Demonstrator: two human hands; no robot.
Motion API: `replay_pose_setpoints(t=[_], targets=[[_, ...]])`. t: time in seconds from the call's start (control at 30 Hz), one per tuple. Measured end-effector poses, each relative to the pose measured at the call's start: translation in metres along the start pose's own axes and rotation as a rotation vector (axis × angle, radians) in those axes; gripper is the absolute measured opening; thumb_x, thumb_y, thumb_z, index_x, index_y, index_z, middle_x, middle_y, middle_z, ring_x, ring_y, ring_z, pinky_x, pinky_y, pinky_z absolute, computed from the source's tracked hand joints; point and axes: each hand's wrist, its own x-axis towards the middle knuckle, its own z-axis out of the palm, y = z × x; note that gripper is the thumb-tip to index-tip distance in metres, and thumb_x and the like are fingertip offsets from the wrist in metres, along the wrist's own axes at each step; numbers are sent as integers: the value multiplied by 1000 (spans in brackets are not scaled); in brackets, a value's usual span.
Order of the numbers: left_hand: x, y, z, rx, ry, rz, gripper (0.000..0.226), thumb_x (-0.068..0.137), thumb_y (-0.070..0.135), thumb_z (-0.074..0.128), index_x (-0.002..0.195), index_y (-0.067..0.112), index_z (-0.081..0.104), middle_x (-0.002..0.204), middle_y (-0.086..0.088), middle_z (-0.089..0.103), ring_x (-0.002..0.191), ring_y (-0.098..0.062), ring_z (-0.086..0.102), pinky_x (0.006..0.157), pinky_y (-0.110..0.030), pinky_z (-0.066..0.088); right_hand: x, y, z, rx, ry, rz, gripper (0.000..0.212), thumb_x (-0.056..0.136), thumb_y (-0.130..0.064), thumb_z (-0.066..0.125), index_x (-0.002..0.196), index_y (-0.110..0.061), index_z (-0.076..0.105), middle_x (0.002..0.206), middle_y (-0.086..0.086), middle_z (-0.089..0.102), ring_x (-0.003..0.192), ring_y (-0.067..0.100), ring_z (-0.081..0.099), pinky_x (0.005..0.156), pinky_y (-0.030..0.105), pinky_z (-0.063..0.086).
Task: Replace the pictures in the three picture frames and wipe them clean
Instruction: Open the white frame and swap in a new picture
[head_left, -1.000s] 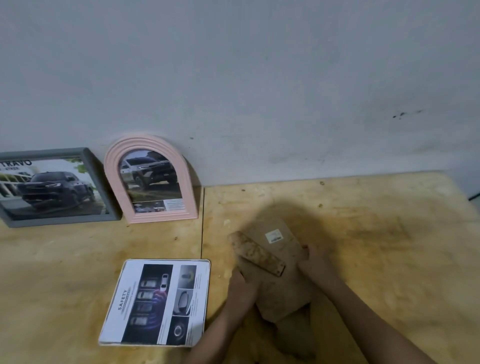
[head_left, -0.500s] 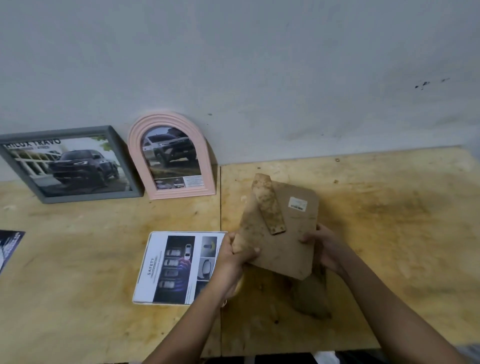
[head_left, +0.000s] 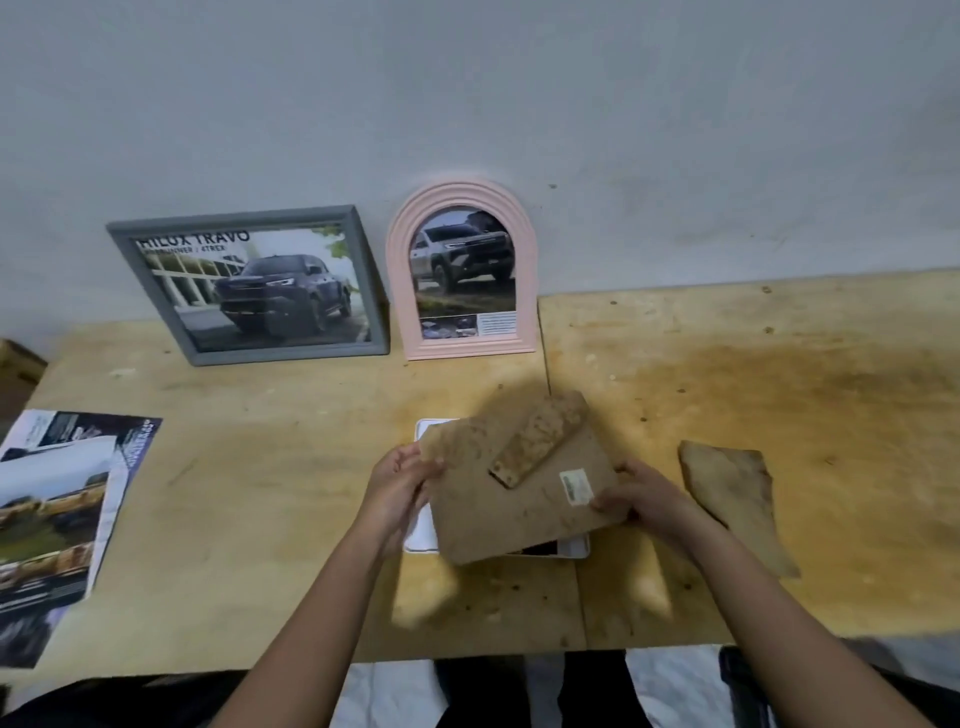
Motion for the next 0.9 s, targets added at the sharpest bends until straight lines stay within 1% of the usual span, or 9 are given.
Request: replay_pose_setpoints(t=[0.1, 0.2, 0.3, 0.4, 0.47, 0.57, 0.63, 0.73, 0.9], targets=[[13, -5, -20, 82, -14, -3, 32, 85, -10, 48, 113, 0, 62, 112, -21, 66, 101, -32, 63, 79, -35, 55, -2, 18, 35, -116, 163, -28, 25, 82, -12, 65, 104, -14, 54, 97, 3, 58, 85, 19, 57, 64, 30, 49], [18, -2, -24, 336, 34, 98, 31, 84, -4, 50, 106, 12, 65, 104, -9, 68, 100, -27, 62, 79, -38, 53, -11, 35, 59, -91, 306, -70, 22, 81, -15, 66, 100, -15, 54, 95, 3, 60, 82, 19, 59, 62, 33, 51], [18, 0, -25, 447, 85, 143, 36, 85, -1, 51, 119, 9, 58, 111, -3, 64, 100, -21, 59, 81, -34, 51, -19, 41, 73, -152, 457, -117, 33, 76, -13, 71, 99, -17, 48, 90, 0, 54, 81, 20, 57, 70, 42, 54], [21, -3, -26, 481, 82, 147, 44, 89, 5, 52, 132, 8, 47, 120, -4, 59, 102, -16, 54, 84, -32, 48, -22, 38, 78, -214, 547, -197, 36, 74, -9, 73, 100, -15, 49, 88, 2, 55, 71, 13, 55, 59, 29, 51], [20, -5, -26, 487, 75, 133, 47, 90, 8, 52, 136, 9, 42, 127, -6, 57, 104, -14, 52, 88, -33, 48, -21, 37, 78, -270, 576, -227, 38, 73, -12, 73, 105, -14, 53, 96, 7, 58, 73, 14, 55, 53, 20, 44], [13, -11, -26, 458, 72, 124, 51, 89, 3, 51, 138, 6, 38, 132, -8, 53, 107, -15, 50, 88, -30, 44, -18, 42, 78, -379, 600, -218, 51, 75, -16, 72, 122, -10, 53, 109, 10, 53, 89, 16, 50, 70, 24, 39], [7, -17, -27, 416, 86, 135, 51, 89, -1, 51, 138, 4, 38, 135, -10, 51, 115, -18, 50, 89, -28, 42, -18, 43, 80, -407, 587, -221, 54, 77, -15, 70, 126, -8, 51, 113, 12, 51, 92, 15, 44, 76, 24, 36], [2, -24, -26, 400, 118, 169, 50, 89, 1, 54, 137, 5, 40, 137, -11, 50, 122, -21, 49, 93, -27, 41, -21, 42, 83, -427, 573, -231, 55, 81, -13, 66, 132, -8, 47, 118, 14, 47, 92, 13, 38, 79, 22, 33], [-4, -31, -27, 392, 135, 190, 52, 89, 3, 53, 139, 9, 39, 140, -8, 47, 126, -22, 46, 95, -29, 41, -22, 40, 86, -422, 560, -248, 52, 83, -13, 64, 133, -9, 48, 118, 15, 48, 91, 13, 39, 80, 21, 33]])
